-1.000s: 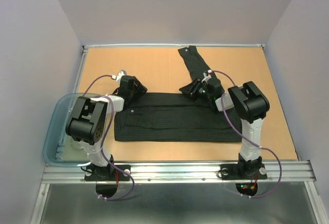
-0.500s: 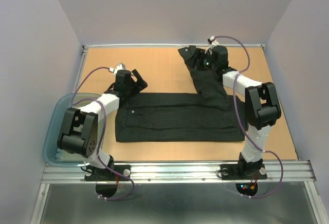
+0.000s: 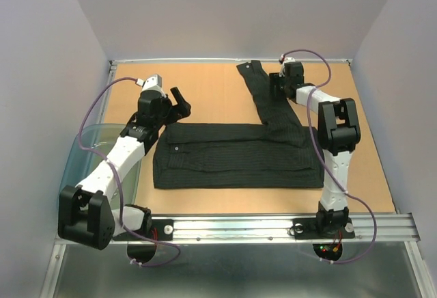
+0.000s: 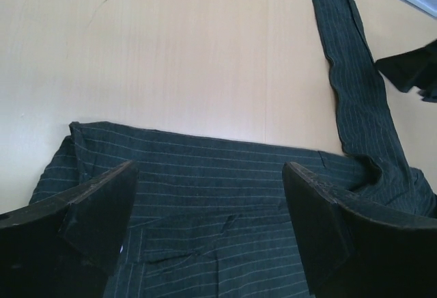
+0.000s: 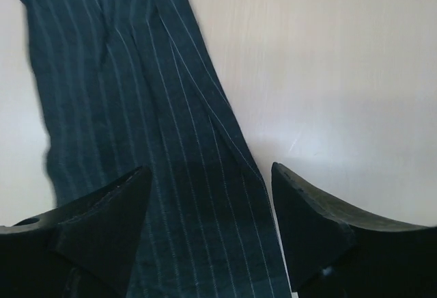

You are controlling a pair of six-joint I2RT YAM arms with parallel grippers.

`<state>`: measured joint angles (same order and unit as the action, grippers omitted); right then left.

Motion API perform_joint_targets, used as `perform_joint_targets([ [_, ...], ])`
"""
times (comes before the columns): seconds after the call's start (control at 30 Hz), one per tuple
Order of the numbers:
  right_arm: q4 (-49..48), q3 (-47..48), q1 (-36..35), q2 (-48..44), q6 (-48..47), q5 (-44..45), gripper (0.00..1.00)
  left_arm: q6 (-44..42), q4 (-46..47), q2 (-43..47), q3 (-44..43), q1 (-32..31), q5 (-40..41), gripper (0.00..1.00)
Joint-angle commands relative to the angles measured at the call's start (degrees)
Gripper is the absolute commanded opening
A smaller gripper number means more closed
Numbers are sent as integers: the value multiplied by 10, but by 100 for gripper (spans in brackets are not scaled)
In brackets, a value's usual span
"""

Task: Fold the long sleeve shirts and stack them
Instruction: Fold the shirt

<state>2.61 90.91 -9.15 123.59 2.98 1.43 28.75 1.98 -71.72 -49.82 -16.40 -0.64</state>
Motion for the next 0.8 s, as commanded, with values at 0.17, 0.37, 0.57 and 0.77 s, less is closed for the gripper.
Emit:
perform_joint_targets([
  [0.17, 20, 73, 7, 74, -60, 43, 69, -48, -58, 86, 44, -4, 2, 95],
  [0.37, 27, 59, 7, 88, -65, 0, 47, -47, -64, 96, 61, -6, 2, 95],
  [0.57, 41, 28, 6, 29, -87, -45, 5, -46, -62, 93, 61, -9, 2, 94],
  [0.77, 56, -41, -3, -116, -84, -63, 1, -34, -59, 92, 64, -14, 1, 94],
])
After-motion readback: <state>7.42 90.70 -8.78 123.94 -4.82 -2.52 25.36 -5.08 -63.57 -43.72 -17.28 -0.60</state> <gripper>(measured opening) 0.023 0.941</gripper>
